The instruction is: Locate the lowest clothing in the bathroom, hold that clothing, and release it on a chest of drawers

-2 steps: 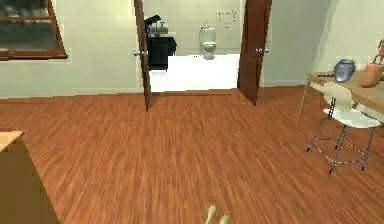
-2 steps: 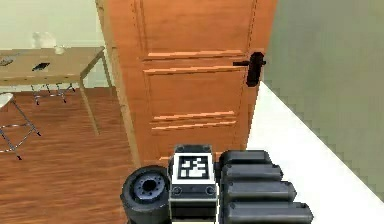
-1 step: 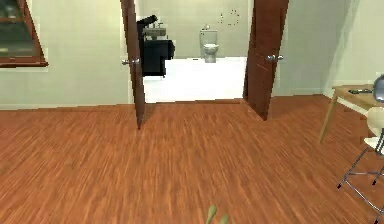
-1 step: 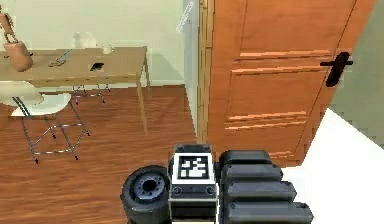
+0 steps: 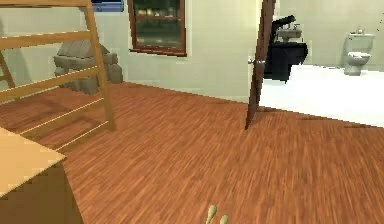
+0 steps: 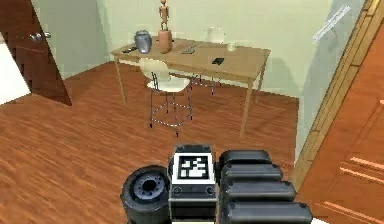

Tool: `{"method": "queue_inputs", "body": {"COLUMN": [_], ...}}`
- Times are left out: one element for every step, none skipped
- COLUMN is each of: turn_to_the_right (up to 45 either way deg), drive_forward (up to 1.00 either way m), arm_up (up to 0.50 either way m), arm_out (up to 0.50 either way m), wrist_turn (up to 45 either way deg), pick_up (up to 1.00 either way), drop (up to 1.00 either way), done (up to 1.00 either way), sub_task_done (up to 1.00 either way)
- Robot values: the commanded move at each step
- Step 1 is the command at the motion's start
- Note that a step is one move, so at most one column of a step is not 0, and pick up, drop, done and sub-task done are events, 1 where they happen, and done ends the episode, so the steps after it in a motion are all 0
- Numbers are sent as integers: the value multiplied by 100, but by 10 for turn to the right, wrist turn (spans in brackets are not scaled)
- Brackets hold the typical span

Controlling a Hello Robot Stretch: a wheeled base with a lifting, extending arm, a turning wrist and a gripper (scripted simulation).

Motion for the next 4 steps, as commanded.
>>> {"method": "queue_inputs", "body": {"turn_to_the_right": [0,0,-450,-180], "drive_forward": [100,15,0,0], "arm_up": [0,0,0,0], "arm_out": [0,0,0,0], "wrist_turn": [0,0,0,0], "pick_up": [0,0,0,0], "drop": [0,0,0,0], "done": [0,0,0,0], "sub_task_done": [0,0,0,0]}}
